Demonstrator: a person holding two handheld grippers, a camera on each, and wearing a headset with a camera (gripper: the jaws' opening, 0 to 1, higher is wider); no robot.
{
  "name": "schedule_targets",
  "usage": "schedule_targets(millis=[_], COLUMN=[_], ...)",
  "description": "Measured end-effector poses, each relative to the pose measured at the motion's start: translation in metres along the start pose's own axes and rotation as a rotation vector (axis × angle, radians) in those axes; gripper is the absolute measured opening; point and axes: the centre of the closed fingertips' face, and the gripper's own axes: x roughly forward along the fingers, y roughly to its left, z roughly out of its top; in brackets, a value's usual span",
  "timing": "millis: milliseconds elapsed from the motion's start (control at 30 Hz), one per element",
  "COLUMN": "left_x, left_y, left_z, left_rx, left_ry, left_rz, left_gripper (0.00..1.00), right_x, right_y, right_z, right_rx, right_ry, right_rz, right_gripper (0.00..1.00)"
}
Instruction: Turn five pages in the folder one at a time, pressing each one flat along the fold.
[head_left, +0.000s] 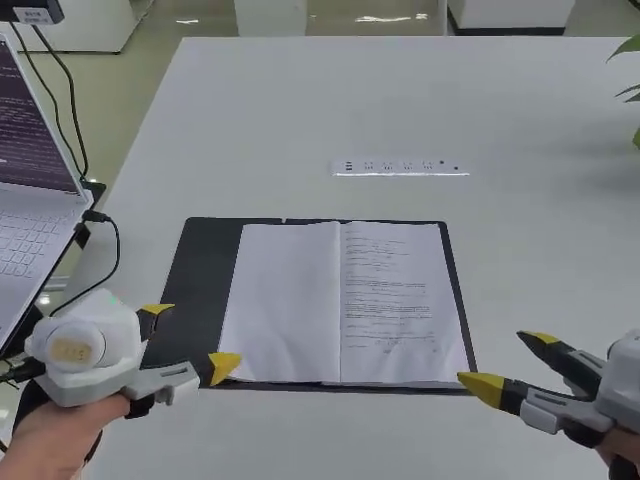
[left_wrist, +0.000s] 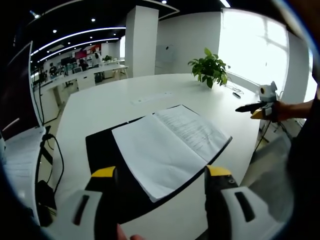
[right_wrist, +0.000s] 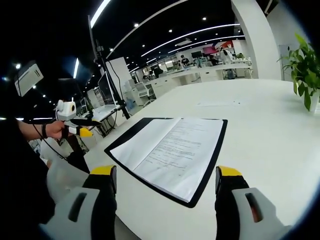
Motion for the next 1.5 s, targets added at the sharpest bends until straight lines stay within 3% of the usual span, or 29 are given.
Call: schedule_targets(millis=[267,500,967,1500], left_x=[0.016,0.042,0.092,0.146], left_y=[-0.009,-0.024,-0.09,-0.147], left_z=[0.013,0.035,0.07,0.084], left_rx=[0.037,0.078,0.127,0.176], left_ry=[0.003,-0.01,-0.026,-0.006], left_rz=[-0.037,-0.086,-0.203,-0.286], left_gripper=[0.69,0.69,0.69,0.69], right_x=[-0.004,-0.009,-0.011,-0.017], right_y=[-0.006,-0.011,-0.008,-0.013], right_z=[0.0,0.0,-0.003,-0.009], right_rx=[0.002,0.003,0.006,0.038], right_ry=[-0.004,-0.011,-0.005,-0.009], right_rz=[-0.009,-0.02,-0.016,-0.022], right_gripper=[0.8,0.81,0.79,0.78])
